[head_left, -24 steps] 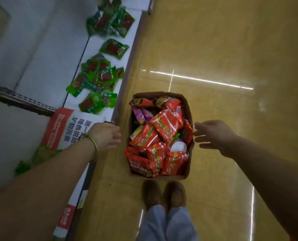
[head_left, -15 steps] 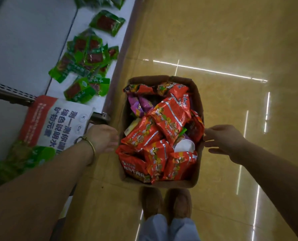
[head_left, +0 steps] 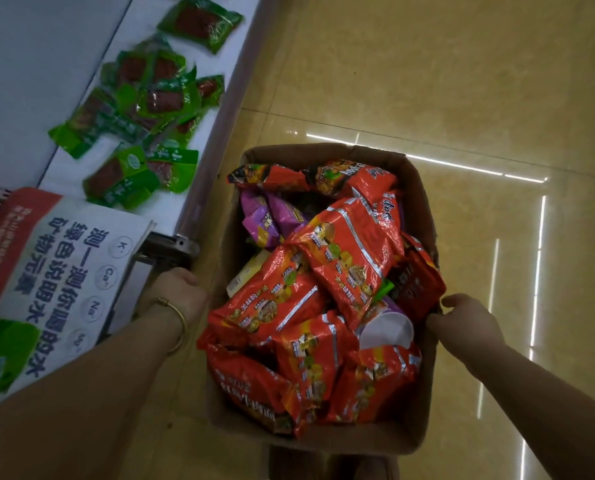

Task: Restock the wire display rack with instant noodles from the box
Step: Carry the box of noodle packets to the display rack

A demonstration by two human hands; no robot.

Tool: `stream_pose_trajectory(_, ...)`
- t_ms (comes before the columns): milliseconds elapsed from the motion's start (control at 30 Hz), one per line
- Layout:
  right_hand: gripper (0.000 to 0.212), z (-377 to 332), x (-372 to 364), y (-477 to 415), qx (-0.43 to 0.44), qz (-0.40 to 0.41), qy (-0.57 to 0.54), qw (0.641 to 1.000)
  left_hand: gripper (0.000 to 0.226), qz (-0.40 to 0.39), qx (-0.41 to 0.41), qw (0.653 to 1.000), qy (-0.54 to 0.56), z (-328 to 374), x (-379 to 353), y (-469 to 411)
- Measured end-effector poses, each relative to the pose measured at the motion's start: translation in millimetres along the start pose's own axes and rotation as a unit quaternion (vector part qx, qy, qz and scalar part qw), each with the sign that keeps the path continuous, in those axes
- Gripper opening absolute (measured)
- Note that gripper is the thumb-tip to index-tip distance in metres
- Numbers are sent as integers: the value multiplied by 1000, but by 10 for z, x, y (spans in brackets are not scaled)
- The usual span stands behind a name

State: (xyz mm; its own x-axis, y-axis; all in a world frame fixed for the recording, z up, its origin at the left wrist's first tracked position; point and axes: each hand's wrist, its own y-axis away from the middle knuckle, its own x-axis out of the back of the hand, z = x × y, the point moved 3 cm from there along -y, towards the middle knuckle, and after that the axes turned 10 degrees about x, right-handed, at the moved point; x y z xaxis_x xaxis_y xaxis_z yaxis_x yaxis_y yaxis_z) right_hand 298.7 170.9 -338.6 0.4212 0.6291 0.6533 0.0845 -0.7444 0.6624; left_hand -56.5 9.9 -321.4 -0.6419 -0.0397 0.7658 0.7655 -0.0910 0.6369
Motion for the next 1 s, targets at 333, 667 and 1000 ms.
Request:
stream_pose_trajectory(333,18,88,-187,-307,-1,40,-4,999,37,-77,10,997,-17,58,-384,-431)
stream_pose_trajectory(667,20,240,-353,-491,-7,56,1,998,18,-77,-22,996,-36,77,-596,-750)
stream_pose_trajectory(1000,22,180,-353,-463,4,69,6,998,12,-105,-34,992,-54,7,-707,-838)
